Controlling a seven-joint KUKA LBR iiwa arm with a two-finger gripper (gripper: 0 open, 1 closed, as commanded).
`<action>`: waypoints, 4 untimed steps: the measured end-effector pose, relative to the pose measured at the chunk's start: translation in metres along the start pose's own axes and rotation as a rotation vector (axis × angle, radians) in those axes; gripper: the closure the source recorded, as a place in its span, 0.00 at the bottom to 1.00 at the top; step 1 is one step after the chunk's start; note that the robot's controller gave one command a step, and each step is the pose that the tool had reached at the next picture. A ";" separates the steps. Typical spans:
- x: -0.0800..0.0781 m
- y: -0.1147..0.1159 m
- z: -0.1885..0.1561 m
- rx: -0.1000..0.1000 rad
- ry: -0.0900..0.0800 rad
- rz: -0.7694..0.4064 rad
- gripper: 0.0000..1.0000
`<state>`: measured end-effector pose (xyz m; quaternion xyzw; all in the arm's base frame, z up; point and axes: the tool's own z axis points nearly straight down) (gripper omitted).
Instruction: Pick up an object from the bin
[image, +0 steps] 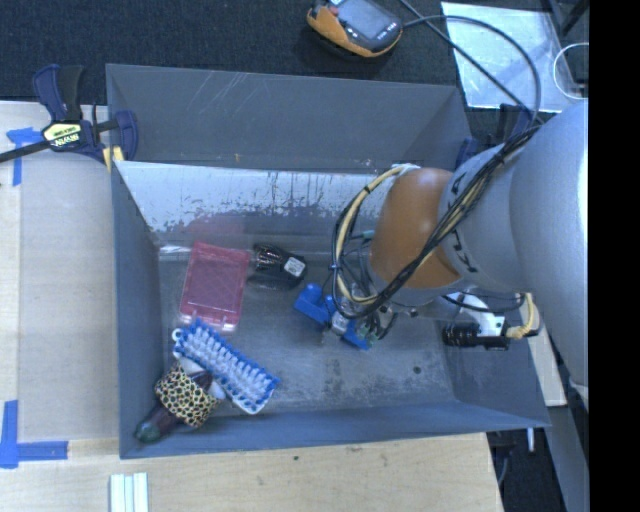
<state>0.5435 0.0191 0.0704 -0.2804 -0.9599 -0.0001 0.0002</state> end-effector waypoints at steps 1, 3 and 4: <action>0.001 -0.001 -0.005 0.002 0.001 -0.001 1.00; 0.000 -0.001 -0.040 -0.001 -0.003 -0.002 1.00; 0.000 -0.001 -0.050 0.000 -0.002 -0.003 1.00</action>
Offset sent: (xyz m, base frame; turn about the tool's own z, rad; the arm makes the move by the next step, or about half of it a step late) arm 0.0001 0.0002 0.0639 0.0000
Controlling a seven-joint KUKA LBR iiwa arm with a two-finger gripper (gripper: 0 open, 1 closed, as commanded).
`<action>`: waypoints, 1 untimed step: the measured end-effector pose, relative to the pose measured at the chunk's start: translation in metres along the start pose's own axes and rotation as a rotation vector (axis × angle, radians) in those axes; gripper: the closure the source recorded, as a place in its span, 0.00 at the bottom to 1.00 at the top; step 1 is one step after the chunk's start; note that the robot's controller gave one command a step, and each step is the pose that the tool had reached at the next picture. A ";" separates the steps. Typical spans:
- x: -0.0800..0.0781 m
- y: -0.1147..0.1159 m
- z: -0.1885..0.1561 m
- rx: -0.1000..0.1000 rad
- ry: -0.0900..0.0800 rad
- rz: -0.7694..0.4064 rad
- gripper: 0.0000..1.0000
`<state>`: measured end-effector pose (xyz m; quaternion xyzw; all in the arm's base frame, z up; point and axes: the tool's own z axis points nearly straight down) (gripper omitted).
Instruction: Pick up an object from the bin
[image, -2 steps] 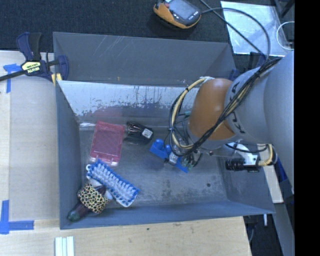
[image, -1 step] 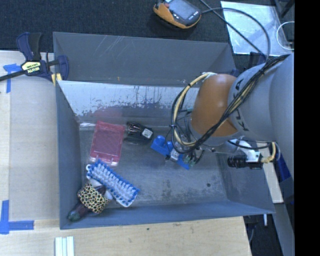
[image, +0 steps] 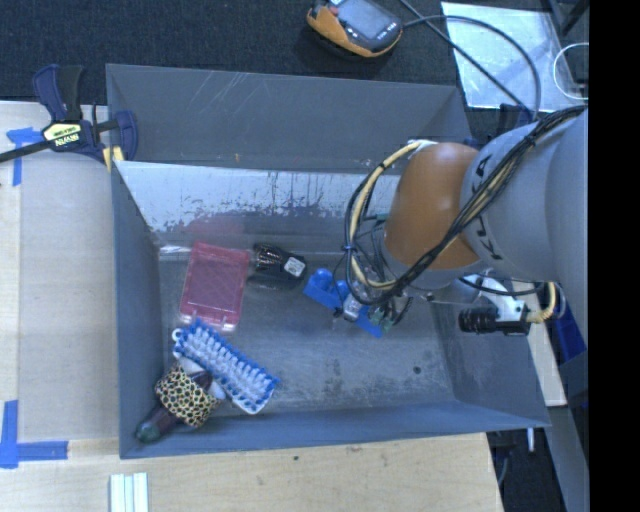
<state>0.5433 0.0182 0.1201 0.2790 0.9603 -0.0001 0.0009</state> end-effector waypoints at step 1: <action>0.000 0.000 -0.009 -0.001 -0.002 -0.001 1.00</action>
Offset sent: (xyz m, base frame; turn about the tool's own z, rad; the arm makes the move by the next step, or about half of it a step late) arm -0.0002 0.0000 0.0488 0.0000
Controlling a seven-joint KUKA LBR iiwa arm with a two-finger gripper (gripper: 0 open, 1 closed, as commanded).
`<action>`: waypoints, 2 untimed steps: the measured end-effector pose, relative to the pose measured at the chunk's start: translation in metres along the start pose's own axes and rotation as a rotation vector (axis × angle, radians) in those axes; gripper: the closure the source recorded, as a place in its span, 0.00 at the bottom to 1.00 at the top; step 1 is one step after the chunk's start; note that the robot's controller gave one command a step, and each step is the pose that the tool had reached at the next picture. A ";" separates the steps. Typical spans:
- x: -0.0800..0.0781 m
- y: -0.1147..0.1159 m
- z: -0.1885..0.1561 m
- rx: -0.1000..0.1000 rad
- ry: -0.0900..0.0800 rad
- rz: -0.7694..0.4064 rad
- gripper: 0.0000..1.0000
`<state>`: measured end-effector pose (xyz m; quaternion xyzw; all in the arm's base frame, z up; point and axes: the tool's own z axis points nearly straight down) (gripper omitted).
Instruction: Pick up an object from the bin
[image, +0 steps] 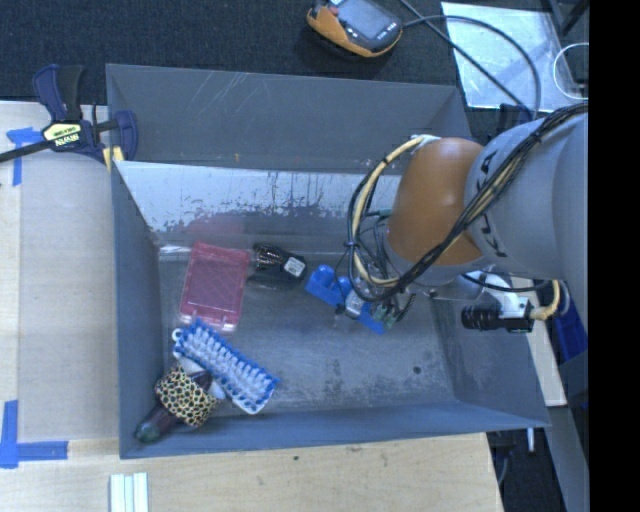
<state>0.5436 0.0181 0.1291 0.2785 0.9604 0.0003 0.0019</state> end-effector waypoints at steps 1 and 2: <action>0.000 0.000 -0.008 0.001 0.002 -0.001 1.00; 0.000 0.000 -0.020 0.001 0.001 -0.001 1.00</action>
Offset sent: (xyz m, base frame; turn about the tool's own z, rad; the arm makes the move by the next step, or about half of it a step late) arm 0.0002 0.0001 0.0134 0.0000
